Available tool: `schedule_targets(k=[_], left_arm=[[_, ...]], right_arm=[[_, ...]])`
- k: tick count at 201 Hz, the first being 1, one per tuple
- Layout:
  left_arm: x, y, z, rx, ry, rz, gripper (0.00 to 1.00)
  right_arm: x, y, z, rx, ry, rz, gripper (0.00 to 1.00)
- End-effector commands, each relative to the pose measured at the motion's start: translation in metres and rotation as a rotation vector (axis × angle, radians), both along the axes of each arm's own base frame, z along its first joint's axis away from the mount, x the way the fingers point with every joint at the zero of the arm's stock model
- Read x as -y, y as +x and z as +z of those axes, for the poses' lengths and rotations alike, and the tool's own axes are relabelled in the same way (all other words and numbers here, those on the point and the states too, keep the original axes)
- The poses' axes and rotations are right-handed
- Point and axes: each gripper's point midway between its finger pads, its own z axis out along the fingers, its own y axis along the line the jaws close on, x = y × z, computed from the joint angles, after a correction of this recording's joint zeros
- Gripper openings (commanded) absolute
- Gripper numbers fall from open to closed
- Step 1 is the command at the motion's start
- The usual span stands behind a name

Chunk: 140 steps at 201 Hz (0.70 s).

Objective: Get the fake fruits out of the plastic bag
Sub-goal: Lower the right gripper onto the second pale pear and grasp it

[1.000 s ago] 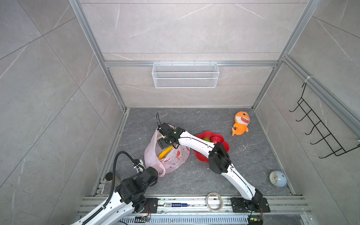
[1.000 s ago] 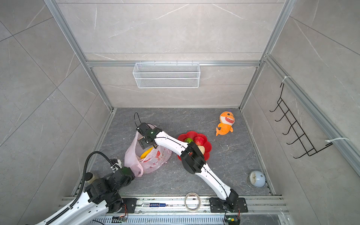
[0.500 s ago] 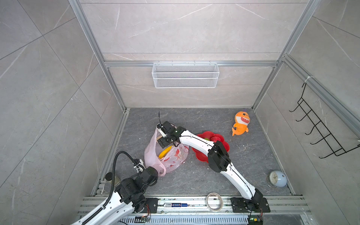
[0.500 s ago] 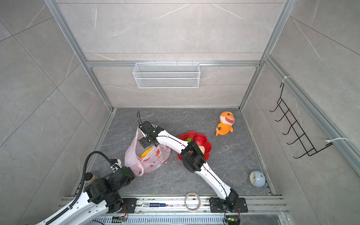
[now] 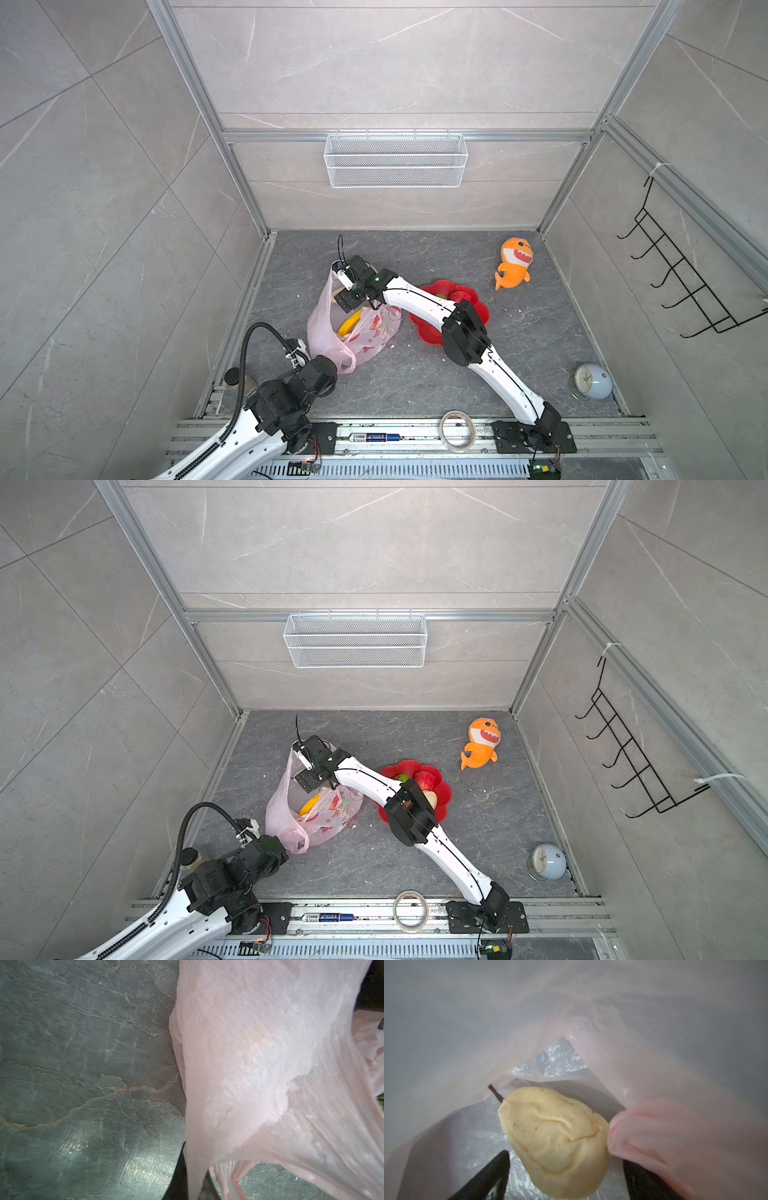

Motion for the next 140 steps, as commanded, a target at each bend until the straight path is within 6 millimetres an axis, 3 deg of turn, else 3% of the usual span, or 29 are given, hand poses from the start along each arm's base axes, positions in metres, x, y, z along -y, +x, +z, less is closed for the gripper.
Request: schedule_targets(k=[1,140], left_arm=[[0.001,0.003,0.011,0.028,-0.001,-0.008,0.00],[0.002,0.004,0.012,0.032,0.002,-0.018,0.00]], right_arm=[[0.001,0.006,-0.010,0.009,-0.011,0.018,0.88],[-0.019,0.011,-0.011,-0.014,0.086,0.046,0.81]])
